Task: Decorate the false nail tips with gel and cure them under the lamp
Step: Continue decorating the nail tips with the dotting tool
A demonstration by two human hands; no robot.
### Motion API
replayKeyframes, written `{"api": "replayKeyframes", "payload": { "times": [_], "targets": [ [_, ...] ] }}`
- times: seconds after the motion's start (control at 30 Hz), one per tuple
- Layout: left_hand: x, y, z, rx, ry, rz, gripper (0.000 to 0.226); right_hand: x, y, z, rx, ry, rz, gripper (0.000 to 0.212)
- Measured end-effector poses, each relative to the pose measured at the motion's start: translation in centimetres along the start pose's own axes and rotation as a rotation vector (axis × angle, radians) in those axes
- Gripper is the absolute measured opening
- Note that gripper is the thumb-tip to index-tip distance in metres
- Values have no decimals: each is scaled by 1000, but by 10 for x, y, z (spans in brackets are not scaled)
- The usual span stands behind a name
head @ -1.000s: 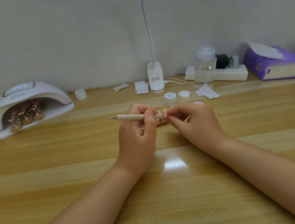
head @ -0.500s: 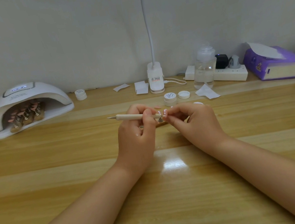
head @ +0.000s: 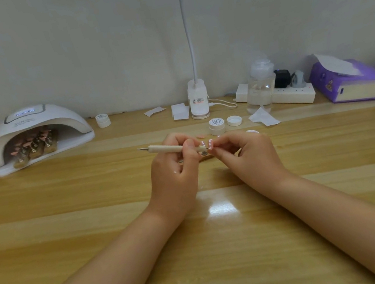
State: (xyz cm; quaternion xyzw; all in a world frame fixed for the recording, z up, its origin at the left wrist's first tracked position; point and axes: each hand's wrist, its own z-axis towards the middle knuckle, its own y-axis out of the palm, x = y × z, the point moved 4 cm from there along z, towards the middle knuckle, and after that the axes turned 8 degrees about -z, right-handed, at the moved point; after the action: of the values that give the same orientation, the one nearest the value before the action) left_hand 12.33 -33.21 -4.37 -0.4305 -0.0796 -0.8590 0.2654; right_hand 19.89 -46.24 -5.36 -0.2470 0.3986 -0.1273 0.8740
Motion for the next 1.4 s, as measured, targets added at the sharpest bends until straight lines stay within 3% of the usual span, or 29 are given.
{"api": "replayKeyframes", "payload": {
  "times": [1.4],
  "targets": [
    [-3,0,0,7,-5,-8,17,-1,1,1,8,-5,-2,7]
  ]
}}
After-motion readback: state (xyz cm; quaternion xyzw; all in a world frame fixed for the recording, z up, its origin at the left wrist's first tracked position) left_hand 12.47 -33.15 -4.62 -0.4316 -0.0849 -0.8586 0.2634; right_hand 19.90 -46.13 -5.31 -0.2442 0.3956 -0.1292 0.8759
